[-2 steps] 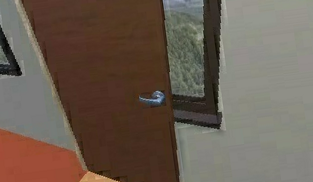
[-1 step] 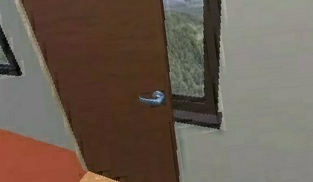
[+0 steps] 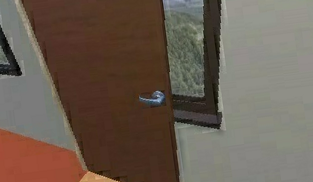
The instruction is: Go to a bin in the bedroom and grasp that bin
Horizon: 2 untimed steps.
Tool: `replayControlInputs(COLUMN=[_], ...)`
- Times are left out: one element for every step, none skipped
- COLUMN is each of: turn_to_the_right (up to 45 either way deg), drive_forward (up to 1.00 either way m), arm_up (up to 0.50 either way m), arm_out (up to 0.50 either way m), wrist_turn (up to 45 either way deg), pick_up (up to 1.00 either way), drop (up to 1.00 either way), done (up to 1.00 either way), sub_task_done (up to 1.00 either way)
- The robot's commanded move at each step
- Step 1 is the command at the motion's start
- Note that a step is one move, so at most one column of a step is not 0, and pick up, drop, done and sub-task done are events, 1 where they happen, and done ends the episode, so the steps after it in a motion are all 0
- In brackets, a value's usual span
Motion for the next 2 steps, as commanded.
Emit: replayControlInputs(turn_to_the_right=[0.0, 0.0], drive_forward=[0.00, 0.00], arm_up=[0.00, 0.00], arm_out=[0.00, 0.00], wrist_turn=[45.0, 45.0], pick_up=[0.00, 0.00], drop=[0.00, 0.00], done=[0.00, 0.00], sub_task_done=[0.00, 0.00])
